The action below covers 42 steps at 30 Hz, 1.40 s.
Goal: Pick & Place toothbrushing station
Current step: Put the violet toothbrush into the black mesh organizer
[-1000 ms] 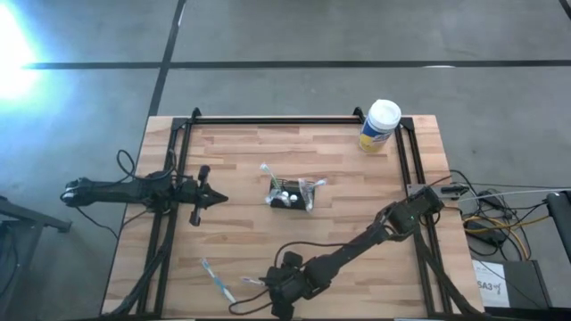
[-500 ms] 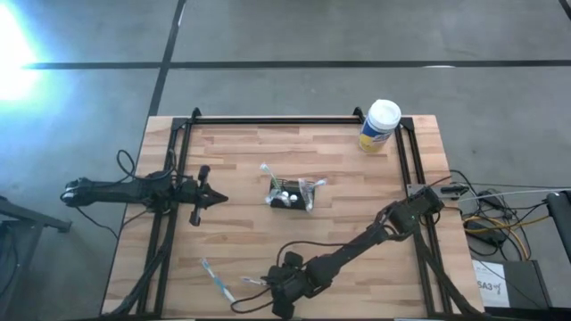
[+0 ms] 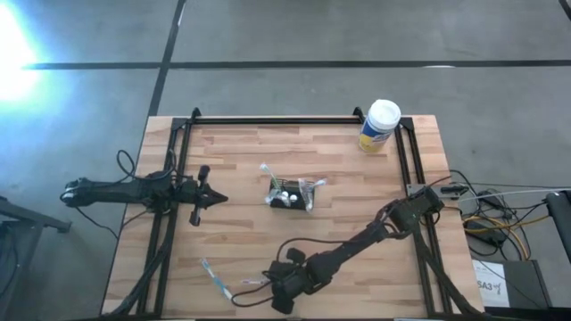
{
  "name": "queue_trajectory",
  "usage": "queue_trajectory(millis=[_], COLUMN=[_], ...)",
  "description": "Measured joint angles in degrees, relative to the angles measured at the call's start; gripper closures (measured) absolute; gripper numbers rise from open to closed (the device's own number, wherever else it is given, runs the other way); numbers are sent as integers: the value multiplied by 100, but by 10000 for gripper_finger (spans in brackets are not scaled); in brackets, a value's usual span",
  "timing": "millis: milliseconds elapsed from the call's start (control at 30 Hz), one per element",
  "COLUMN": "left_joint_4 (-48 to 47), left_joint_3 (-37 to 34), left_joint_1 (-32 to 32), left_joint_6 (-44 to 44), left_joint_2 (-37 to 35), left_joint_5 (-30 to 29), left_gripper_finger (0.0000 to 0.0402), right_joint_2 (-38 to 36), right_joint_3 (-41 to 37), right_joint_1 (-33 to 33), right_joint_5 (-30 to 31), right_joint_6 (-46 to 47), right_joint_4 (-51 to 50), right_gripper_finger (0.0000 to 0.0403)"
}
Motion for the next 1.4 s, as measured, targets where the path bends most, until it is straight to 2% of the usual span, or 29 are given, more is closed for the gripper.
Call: queue_trajectory(millis=[233,433,700,1100,1400], left_joint_4=[-3,-7,-11,-24,0], left_joint_3=[0,0,0,0,0], left_joint_1=[0,2,2,2,4], left_joint_6=[0,0,0,58,-68], left_joint_2=[0,0,0,57,66], left_joint_5=[0,0,-4,-123,-142], left_gripper_finger=[383,383,383,383,383], right_joint_2=[4,4,-85,-1054,-2192], right_joint_3=[3,-2,283,462,344], right_joint_1=[-6,-17,-7,-10,-24], right_joint_5=[-1,-9,124,349,1001], right_joint_6=[-345,-477,-1593,-2959,-3615], right_joint_4=[-306,-309,-54,-104,-778], right_gripper_finger=[349,355,358,360,382])
